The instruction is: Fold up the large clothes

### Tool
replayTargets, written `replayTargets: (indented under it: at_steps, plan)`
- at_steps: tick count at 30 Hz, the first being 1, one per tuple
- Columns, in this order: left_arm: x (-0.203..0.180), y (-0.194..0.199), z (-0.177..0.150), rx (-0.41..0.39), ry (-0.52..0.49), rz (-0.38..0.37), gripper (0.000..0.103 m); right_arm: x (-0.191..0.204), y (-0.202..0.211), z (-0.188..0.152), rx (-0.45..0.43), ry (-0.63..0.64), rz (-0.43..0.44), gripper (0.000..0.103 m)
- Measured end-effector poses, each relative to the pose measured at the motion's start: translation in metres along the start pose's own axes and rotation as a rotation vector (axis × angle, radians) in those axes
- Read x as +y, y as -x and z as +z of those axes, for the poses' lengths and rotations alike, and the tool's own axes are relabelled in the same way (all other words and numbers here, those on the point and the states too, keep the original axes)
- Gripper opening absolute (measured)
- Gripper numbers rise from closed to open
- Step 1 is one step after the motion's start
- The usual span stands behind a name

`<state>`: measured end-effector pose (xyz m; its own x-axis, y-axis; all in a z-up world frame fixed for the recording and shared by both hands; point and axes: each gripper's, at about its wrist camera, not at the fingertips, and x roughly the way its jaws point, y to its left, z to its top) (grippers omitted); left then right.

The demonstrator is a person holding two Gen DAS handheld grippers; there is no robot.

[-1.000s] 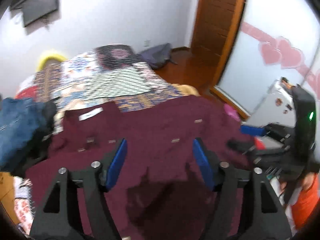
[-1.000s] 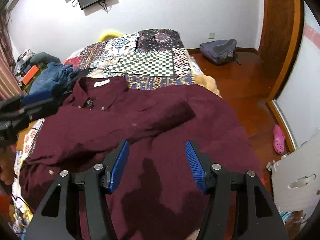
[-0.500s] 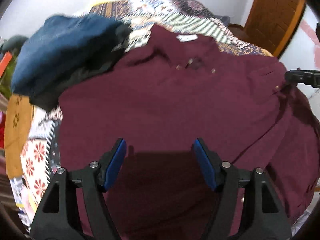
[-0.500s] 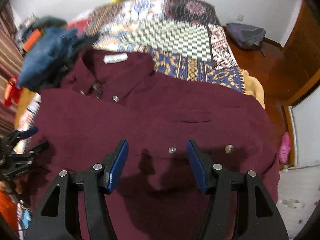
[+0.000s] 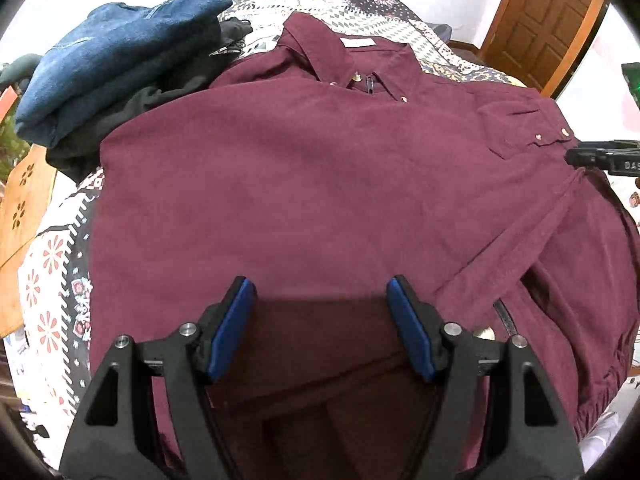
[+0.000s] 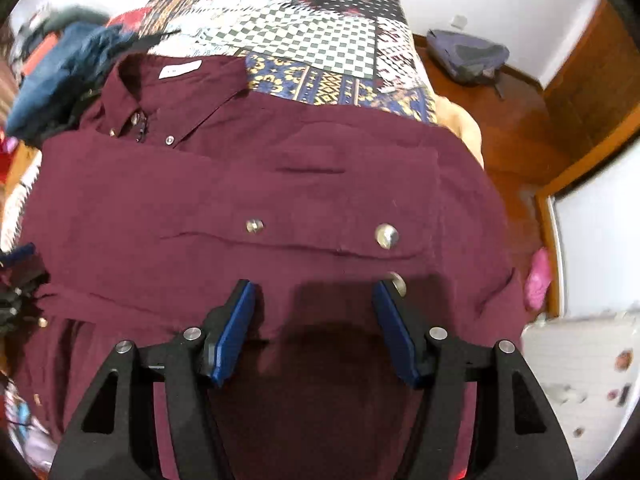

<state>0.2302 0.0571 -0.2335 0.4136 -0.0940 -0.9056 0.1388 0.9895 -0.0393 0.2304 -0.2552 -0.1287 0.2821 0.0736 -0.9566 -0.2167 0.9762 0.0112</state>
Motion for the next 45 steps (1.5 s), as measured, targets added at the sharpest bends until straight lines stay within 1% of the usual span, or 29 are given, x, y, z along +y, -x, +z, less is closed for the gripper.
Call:
replayTargets:
  at_steps: [1, 6, 8, 10, 12, 20, 22, 24, 26, 28, 31, 33, 35, 38, 41, 42, 43, 45]
  plan:
    - [-0.002, 0.001, -0.002, -0.006, -0.002, 0.007, 0.069, -0.004, 0.003, -0.003, -0.006, -0.019, -0.003, 0.061]
    - [-0.007, 0.011, -0.010, -0.030, 0.000, 0.037, 0.069, -0.014, 0.024, -0.019, -0.042, -0.073, 0.030, 0.061]
    - [-0.008, 0.018, -0.010, -0.032, -0.006, 0.028, 0.069, -0.020, 0.034, -0.024, -0.062, -0.094, 0.025, 0.061]
    - [-0.012, 0.027, -0.007, -0.041, -0.018, 0.014, 0.069, -0.026, 0.046, -0.027, -0.100, -0.110, 0.023, 0.061]
    - [-0.019, 0.037, -0.003, -0.063, -0.037, 0.016, 0.069, -0.033, 0.058, -0.029, -0.138, -0.132, 0.020, 0.061]
    - [-0.054, 0.080, 0.035, -0.207, -0.087, -0.006, 0.070, -0.071, 0.112, -0.045, -0.314, -0.248, 0.009, 0.061]
    - [-0.063, 0.088, 0.045, -0.240, -0.093, -0.015, 0.071, -0.082, 0.120, -0.050, -0.341, -0.282, 0.014, 0.062]
    - [-0.070, 0.093, 0.054, -0.267, -0.098, -0.024, 0.075, -0.094, 0.125, -0.057, -0.359, -0.318, 0.022, 0.064]
    - [-0.079, 0.097, 0.064, -0.296, -0.095, -0.036, 0.082, -0.110, 0.123, -0.065, -0.369, -0.378, 0.039, 0.070]
    - [-0.086, 0.097, 0.070, -0.316, -0.091, -0.050, 0.084, -0.122, 0.114, -0.073, -0.360, -0.433, 0.064, 0.070]
    - [-0.096, 0.090, 0.077, -0.315, -0.092, -0.070, 0.085, -0.145, 0.084, -0.084, -0.289, -0.542, 0.116, 0.070]
    - [-0.102, 0.083, 0.079, -0.301, -0.094, -0.082, 0.085, -0.160, 0.063, -0.093, -0.241, -0.614, 0.171, 0.070]
    - [-0.107, 0.073, 0.079, -0.281, -0.100, -0.088, 0.085, -0.174, 0.035, -0.103, -0.185, -0.709, 0.246, 0.070]
    - [-0.112, 0.061, 0.078, -0.251, -0.109, -0.086, 0.085, -0.185, 0.008, -0.116, -0.132, -0.817, 0.338, 0.070]
    - [-0.111, 0.050, 0.078, -0.228, -0.105, -0.082, 0.085, -0.187, -0.014, -0.123, -0.095, -0.864, 0.381, 0.070]
    - [-0.110, 0.048, 0.078, -0.222, -0.100, -0.083, 0.085, -0.187, -0.016, -0.122, -0.092, -0.866, 0.392, 0.070]
    - [-0.107, 0.044, 0.078, -0.214, -0.092, -0.085, 0.085, -0.187, -0.021, -0.122, -0.094, -0.874, 0.409, 0.073]
    - [-0.104, 0.039, 0.079, -0.203, -0.078, -0.086, 0.085, -0.192, -0.028, -0.122, -0.105, -0.905, 0.436, 0.073]
